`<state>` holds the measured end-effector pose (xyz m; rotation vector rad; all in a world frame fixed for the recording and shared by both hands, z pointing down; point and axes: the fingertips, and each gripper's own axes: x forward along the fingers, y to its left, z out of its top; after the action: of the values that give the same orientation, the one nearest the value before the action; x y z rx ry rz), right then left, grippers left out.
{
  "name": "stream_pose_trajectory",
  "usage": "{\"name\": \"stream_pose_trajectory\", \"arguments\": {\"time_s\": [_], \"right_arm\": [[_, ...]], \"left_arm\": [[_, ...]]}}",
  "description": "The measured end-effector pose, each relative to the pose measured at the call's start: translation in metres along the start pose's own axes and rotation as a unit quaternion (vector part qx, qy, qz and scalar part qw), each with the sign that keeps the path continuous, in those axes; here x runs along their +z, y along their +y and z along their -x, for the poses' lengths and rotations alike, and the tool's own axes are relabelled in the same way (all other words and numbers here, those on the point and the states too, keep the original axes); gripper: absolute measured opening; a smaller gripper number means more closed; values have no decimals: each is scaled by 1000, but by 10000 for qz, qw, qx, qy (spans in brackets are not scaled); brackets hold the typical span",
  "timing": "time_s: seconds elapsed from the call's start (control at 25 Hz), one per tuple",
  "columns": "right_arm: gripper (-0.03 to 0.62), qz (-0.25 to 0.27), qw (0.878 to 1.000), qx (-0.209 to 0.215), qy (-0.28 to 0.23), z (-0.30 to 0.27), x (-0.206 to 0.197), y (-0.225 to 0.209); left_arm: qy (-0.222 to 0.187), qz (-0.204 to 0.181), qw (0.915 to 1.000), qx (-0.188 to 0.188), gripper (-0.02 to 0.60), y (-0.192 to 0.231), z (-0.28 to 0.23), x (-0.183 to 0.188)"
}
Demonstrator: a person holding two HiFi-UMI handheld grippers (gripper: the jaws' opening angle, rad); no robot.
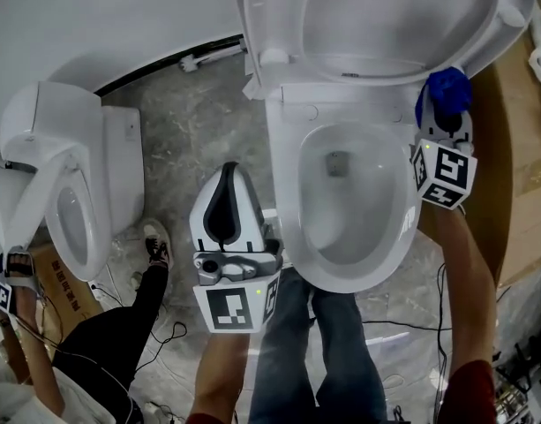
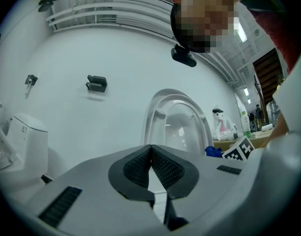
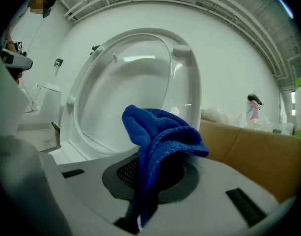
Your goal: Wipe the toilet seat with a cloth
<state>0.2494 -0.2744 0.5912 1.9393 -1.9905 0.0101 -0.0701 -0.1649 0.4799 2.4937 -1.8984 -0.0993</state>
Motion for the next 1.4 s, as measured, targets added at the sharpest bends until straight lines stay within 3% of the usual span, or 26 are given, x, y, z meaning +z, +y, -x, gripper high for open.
{"name": "stream_pose_trajectory", "arguments": {"time_s": [0.28,0.72,1.08,1.4], "right_arm": [[54,-208,9991,-121,354,-21,-40,11],[54,-684,9952,-32,694,-31,-65,52],[54,-1010,9903,450,839,-35,-59,123],[54,-899,9853,1134,906,-35,-43,179]], "left_arm": [[82,-31,9999,56,16,12,-1,-14],[88,-39,9999,116,17,22,-3,-17],[85,-12,9997,235,15,40,6,-14],[14,6,9997,248,15,49,11,-6]]}}
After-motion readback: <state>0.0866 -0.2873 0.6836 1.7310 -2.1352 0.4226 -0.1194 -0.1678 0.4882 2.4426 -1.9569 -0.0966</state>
